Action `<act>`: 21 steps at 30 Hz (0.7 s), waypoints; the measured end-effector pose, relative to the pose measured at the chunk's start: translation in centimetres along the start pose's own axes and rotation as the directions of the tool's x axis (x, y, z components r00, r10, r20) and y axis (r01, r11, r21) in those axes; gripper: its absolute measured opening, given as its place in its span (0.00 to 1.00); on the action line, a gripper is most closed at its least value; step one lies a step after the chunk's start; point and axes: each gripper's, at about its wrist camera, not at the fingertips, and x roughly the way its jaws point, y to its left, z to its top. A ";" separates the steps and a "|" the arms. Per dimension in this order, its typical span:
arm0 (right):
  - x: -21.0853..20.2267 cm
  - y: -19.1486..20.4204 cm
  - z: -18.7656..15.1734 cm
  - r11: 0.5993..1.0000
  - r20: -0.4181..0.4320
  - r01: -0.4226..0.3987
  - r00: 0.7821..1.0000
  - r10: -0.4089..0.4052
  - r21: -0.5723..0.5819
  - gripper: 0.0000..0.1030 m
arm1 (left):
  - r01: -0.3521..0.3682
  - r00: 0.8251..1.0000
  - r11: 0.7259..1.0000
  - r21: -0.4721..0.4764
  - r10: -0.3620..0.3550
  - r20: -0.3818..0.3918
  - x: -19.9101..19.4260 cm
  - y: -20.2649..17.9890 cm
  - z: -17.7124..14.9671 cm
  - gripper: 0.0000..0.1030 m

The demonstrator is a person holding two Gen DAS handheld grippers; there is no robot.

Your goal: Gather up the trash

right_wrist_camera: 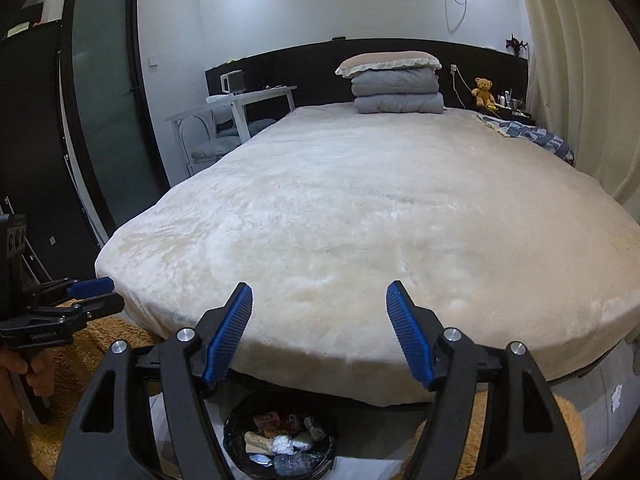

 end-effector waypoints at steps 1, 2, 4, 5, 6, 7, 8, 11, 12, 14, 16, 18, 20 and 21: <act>-0.1 -0.3 0.2 1.000 0.012 0.009 1.000 -0.009 -0.006 0.68 | -0.005 1.000 1.000 0.013 0.005 0.007 -0.1 0.0 0.2 0.57; -0.2 -0.3 0.3 1.000 0.018 0.016 1.000 -0.015 -0.011 0.68 | -0.011 1.000 1.000 0.027 0.011 0.012 -0.3 0.0 0.3 0.57; -0.4 -0.6 0.5 0.999 0.031 0.027 0.999 -0.026 -0.028 0.68 | -0.023 1.000 0.999 0.047 0.022 0.020 -0.4 0.1 0.4 0.62; -0.3 -0.7 0.3 0.999 0.036 0.028 0.999 -0.027 -0.029 0.70 | -0.022 0.999 0.999 0.048 0.021 0.028 -0.6 0.2 0.3 0.66; -0.4 -0.8 0.2 0.999 0.040 0.022 0.999 -0.021 -0.026 0.73 | -0.017 0.999 0.999 0.040 0.015 0.035 -0.7 0.3 0.1 0.67; -0.3 -0.9 0.0 1.000 0.041 0.013 0.999 -0.011 -0.028 0.77 | -0.007 0.999 0.999 0.033 0.005 0.040 -0.8 0.3 -0.1 0.68; -0.2 -0.8 -0.3 0.999 0.040 0.009 0.999 -0.008 -0.032 0.80 | -0.002 0.999 0.999 0.033 0.001 0.046 -0.8 0.3 -0.3 0.69; -0.1 0.1 -0.6 0.997 0.037 -0.007 0.999 0.010 -0.074 0.81 | 0.002 0.998 0.999 0.039 -0.005 0.060 -0.7 0.1 -0.7 0.76; 0.0 0.3 -0.7 0.996 0.038 -0.004 0.999 0.008 -0.087 0.83 | 0.002 0.998 0.999 0.042 -0.004 0.061 -0.7 -0.1 -0.8 0.77; 0.3 0.7 -0.9 0.995 0.041 -0.003 0.999 0.007 -0.098 0.85 | -0.028 0.998 0.998 0.056 0.025 0.065 -0.6 -0.5 -0.9 0.82; 0.4 0.8 -0.9 0.996 0.048 -0.003 0.999 0.007 -0.094 0.85 | -0.041 0.997 0.997 0.066 0.036 0.075 -0.7 -0.7 -1.0 0.90; 0.3 0.8 -1.1 0.997 0.054 -0.004 0.999 0.008 -0.082 0.87 | -0.051 0.996 0.996 0.075 0.045 0.082 -0.8 -0.8 -1.1 0.93; 0.1 0.7 -1.2 0.997 0.062 -0.010 0.998 0.015 -0.075 0.95 | -0.053 0.995 0.995 0.080 0.046 0.083 -0.7 -0.9 -1.1 0.93; 0.0 0.7 -1.3 0.997 0.065 -0.007 0.998 0.013 -0.078 0.95 | -0.052 0.995 0.995 0.080 0.045 0.084 -0.7 -0.9 -1.2 0.93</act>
